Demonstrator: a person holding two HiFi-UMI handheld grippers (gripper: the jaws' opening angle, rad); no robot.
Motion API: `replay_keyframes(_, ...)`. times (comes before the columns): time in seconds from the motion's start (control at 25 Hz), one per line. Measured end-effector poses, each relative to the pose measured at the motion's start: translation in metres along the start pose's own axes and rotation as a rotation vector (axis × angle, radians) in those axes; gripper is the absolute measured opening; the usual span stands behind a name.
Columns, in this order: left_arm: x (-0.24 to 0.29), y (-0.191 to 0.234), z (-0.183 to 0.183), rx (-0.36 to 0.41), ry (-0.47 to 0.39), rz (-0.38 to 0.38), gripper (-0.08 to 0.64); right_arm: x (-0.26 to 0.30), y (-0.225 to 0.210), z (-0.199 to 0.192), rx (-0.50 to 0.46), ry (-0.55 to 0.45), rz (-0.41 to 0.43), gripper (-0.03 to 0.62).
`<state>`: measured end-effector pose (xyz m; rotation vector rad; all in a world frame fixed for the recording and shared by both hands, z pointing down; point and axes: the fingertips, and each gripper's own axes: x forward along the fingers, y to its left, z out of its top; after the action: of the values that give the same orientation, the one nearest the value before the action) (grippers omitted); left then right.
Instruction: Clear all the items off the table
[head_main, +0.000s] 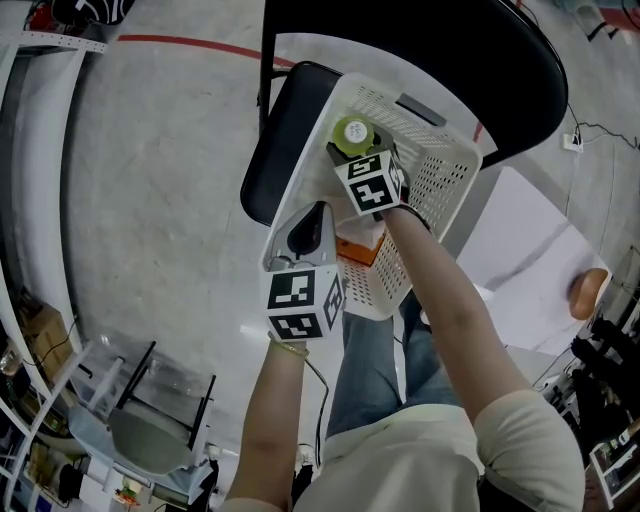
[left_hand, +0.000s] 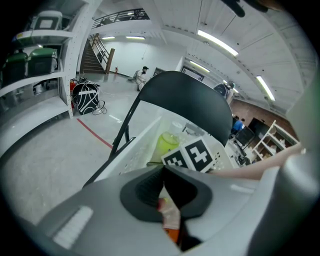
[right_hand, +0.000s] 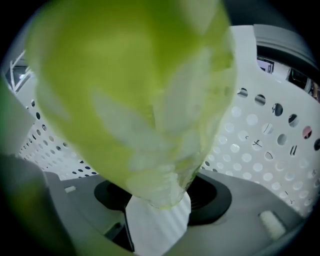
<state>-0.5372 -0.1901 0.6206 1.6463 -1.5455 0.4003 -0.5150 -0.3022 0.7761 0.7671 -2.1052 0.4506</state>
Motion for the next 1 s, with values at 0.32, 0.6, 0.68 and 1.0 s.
replay_keyframes(0.32, -0.01, -0.007, 0.001, -0.007, -0.012, 0.005, 0.009, -0.015, -0.004, -0.003, 0.046, 0.019, -0.008, 0.414)
replay_keyframes(0.6, -0.019, -0.018, 0.006, 0.008, -0.017, 0.008, 0.009, -0.039, -0.005, 0.011, 0.075, -0.021, -0.031, 0.411)
replay_keyframes(0.68, -0.023, -0.022, 0.007, 0.01, -0.017, 0.011, 0.008, -0.048, -0.005, 0.012, 0.095, -0.028, -0.035, 0.411)
replay_keyframes(1.0, -0.041, -0.029, 0.011, 0.005, -0.018, 0.029, 0.009, -0.088, -0.003, 0.024, 0.126, -0.056, -0.047, 0.41)
